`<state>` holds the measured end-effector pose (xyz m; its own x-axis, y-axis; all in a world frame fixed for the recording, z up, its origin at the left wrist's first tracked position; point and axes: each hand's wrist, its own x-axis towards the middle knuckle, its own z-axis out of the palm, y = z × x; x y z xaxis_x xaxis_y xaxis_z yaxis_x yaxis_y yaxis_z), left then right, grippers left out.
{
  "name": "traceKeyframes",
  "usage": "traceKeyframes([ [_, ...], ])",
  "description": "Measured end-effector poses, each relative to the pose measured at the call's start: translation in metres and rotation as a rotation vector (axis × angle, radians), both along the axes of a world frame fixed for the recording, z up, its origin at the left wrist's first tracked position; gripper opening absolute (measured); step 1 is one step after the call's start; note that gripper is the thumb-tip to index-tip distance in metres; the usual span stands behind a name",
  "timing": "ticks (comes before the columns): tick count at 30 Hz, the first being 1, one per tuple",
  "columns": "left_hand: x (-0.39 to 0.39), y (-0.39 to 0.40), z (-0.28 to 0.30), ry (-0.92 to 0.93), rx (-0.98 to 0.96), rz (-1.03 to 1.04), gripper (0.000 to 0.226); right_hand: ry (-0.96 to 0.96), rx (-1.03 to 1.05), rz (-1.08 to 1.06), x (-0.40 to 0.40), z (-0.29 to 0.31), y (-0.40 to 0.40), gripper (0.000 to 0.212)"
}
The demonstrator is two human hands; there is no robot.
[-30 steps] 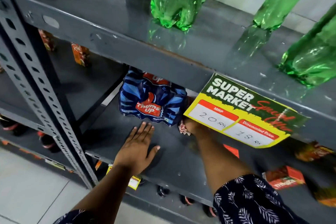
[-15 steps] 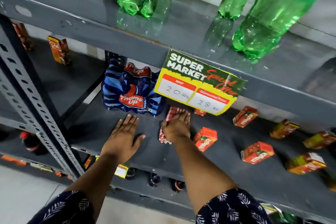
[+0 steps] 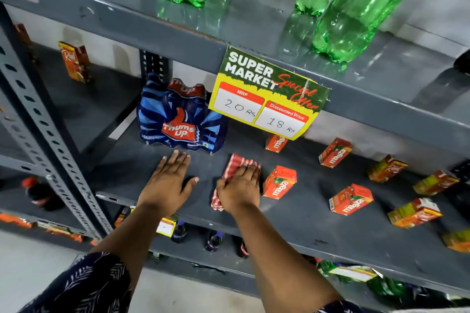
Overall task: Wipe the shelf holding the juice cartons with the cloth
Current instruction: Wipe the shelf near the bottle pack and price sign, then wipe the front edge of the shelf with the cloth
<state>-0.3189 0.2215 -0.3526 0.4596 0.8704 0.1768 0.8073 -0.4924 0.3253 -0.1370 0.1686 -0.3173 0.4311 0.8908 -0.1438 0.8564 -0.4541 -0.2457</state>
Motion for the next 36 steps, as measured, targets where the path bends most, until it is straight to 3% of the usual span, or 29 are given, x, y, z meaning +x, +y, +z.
traceKeyframes([
  [6, 0.000, -0.004, 0.005, 0.000, 0.009, -0.007, 0.077, 0.002, 0.062, 0.032, -0.009, -0.002, -0.029, 0.081],
  [13, 0.005, -0.020, 0.015, 0.183, 0.025, 0.063, 0.070, 0.028, 0.050, 0.154, -0.017, 0.000, -0.085, 0.073],
  [16, 0.007, -0.042, 0.019, 0.200, 0.010, 0.070, 0.078, 0.081, 0.013, 0.175, -0.014, 0.007, -0.110, 0.072],
  [21, 0.005, -0.080, 0.019, 0.192, -0.043, 0.051, 0.110, 0.134, -0.058, 0.132, -0.010, 0.025, -0.142, 0.076],
  [26, 0.007, -0.102, 0.029, 0.180, -0.044, 0.079, 0.076, 0.122, -0.046, 0.174, -0.005, 0.039, -0.164, 0.067],
  [32, 0.007, -0.110, 0.046, 0.135, -0.016, 0.084, 0.076, 0.089, -0.073, 0.180, 0.005, 0.045, -0.191, 0.066],
  [36, 0.008, -0.112, 0.050, 0.121, -0.009, 0.086, 0.078, 0.058, -0.215, 0.171, 0.022, 0.034, -0.219, 0.035],
])
